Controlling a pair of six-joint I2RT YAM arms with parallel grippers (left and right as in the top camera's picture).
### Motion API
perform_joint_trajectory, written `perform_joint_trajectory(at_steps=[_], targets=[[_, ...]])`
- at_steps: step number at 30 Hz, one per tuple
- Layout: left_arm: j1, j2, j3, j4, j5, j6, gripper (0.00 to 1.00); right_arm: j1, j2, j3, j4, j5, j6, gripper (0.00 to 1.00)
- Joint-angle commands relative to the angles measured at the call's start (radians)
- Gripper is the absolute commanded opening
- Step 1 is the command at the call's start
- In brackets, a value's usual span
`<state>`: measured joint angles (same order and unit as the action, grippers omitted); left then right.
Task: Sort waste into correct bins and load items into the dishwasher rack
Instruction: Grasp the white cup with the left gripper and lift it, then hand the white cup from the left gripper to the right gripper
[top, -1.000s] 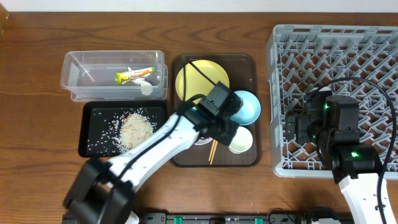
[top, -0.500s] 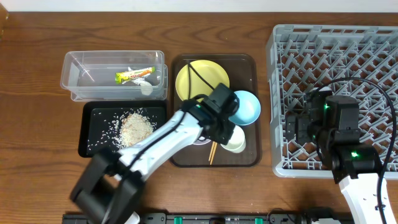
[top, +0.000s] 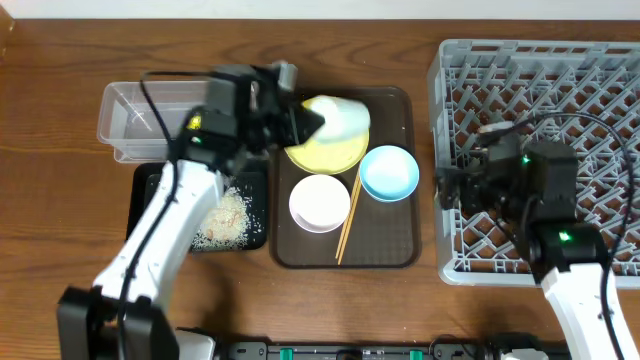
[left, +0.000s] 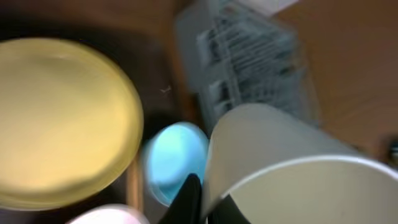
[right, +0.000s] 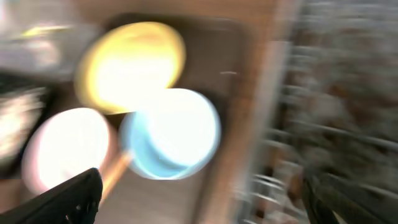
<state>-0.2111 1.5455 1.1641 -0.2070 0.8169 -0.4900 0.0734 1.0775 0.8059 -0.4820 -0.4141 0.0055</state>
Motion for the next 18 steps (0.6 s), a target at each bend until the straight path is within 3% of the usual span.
perform_joint_trajectory(at_steps=[1,7,11,18], targets=[[0.019,0.079,0.005,0.098,0.376,-0.212,0.06,0.007,0.063,0.017,0.026,-0.405,-0.074,0.99],[-0.026,0.172,0.005,0.17,0.612,-0.271,0.06,0.014,0.202,0.017,0.179,-0.641,-0.093,0.99],[-0.071,0.179,0.005,0.165,0.623,-0.271,0.06,0.014,0.271,0.017,0.353,-0.784,-0.069,0.99],[-0.13,0.179,0.005,0.164,0.622,-0.271,0.06,0.022,0.304,0.017,0.561,-0.847,0.03,0.98]])
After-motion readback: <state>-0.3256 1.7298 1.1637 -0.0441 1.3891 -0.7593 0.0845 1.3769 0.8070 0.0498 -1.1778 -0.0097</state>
